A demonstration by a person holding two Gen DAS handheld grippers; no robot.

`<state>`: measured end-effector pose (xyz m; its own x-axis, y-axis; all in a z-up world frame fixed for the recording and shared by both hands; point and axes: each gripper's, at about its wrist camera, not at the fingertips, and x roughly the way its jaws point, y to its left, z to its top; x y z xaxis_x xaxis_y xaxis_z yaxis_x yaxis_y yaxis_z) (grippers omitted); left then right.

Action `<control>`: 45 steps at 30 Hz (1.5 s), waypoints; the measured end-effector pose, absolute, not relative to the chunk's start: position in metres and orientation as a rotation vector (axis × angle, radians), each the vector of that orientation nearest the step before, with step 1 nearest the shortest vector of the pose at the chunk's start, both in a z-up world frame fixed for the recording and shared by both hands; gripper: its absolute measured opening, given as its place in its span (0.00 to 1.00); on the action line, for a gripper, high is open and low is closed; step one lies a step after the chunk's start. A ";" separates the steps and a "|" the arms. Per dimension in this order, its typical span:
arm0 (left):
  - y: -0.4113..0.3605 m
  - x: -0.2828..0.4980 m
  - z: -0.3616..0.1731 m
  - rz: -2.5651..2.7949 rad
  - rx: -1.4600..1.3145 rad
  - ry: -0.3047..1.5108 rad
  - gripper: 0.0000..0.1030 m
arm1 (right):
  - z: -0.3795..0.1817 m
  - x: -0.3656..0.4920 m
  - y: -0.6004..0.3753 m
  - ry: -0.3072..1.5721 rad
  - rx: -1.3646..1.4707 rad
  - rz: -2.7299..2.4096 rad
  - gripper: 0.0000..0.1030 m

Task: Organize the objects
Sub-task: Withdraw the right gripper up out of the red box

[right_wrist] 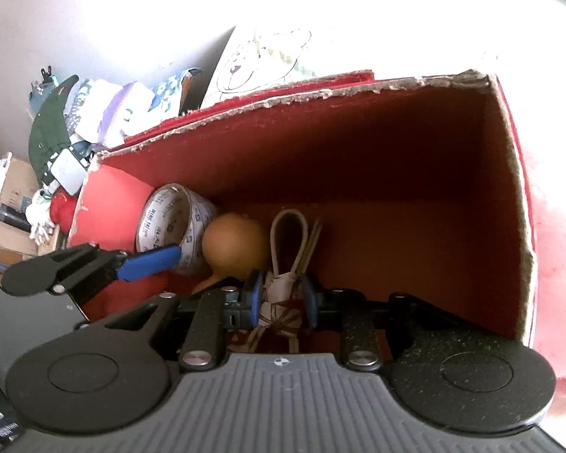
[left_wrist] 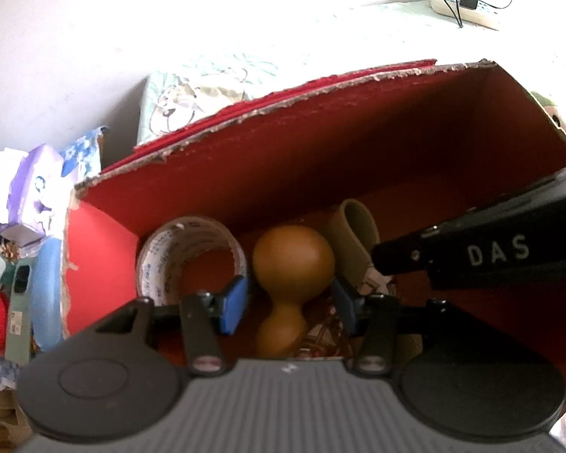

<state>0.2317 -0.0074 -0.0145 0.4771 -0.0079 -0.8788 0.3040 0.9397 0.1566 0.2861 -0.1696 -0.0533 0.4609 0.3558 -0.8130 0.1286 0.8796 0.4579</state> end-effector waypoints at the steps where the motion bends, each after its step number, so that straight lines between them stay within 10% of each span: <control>1: -0.006 0.231 -0.014 -0.189 0.312 1.060 0.52 | -0.053 0.285 -0.169 1.091 0.496 0.143 0.25; 45: 0.000 0.134 0.049 -0.021 0.168 0.932 0.55 | -0.001 0.186 -0.146 0.840 0.436 0.211 0.26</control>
